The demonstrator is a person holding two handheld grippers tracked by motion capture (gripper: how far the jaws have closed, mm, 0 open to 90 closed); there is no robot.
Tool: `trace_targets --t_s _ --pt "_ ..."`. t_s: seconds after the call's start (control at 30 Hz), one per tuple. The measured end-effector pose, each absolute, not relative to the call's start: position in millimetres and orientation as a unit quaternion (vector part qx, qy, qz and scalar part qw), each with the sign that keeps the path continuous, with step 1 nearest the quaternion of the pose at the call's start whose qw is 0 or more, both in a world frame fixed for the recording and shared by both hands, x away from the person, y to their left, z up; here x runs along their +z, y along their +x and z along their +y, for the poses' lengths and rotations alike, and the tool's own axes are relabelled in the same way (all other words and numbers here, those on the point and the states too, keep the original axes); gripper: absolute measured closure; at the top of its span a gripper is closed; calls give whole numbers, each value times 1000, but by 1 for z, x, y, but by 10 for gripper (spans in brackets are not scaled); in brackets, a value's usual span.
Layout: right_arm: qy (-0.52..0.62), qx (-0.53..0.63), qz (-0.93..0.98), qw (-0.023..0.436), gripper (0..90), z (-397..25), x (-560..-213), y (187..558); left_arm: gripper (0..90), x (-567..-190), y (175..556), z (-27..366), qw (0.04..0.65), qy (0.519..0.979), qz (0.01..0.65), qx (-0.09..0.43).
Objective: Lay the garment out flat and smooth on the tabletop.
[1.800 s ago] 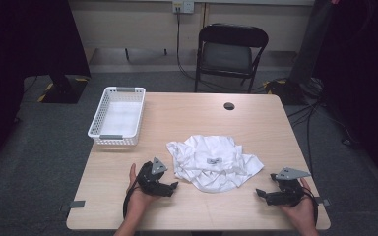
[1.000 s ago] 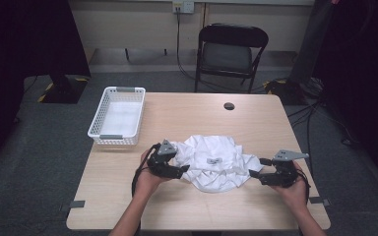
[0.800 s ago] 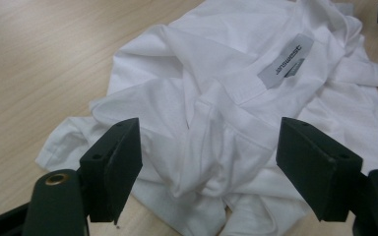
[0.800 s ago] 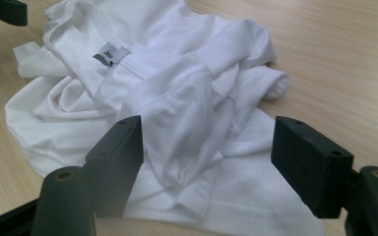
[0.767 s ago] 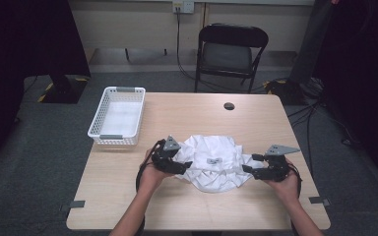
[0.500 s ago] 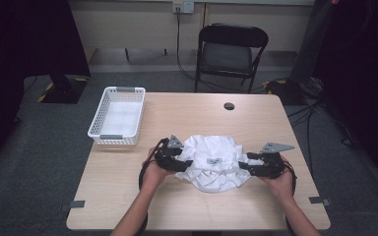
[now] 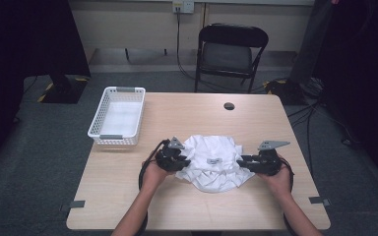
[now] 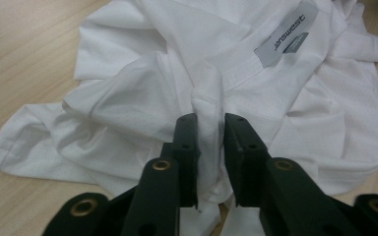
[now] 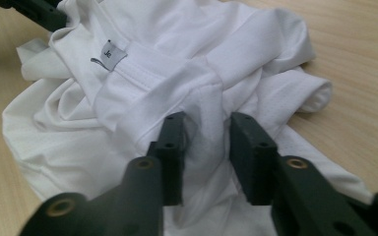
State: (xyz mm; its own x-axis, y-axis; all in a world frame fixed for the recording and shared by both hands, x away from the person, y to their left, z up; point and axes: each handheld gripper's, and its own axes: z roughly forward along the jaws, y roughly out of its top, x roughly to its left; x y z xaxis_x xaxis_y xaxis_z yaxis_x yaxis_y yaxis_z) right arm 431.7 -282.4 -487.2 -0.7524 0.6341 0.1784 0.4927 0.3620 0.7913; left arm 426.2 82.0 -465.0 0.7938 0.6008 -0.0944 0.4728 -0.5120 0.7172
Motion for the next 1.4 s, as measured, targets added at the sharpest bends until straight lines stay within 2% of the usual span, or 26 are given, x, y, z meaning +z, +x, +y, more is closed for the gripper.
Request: trace_targets --t_s 0.1,0.37,0.83,1.13,1.4 --pt "334 451 824 79 812 -283 -483 428 835 -460 424 85 392 860 320 65" --pt "319 462 822 93 830 -288 -462 417 850 -443 419 88 396 865 302 65" --pt "302 483 818 87 846 -294 -425 412 853 -401 413 99 427 851 297 76" --pt "292 494 815 78 853 -296 -394 416 854 -374 416 96 436 847 294 79" --pt "303 505 804 76 855 -302 -381 424 854 -357 421 91 444 843 293 82"
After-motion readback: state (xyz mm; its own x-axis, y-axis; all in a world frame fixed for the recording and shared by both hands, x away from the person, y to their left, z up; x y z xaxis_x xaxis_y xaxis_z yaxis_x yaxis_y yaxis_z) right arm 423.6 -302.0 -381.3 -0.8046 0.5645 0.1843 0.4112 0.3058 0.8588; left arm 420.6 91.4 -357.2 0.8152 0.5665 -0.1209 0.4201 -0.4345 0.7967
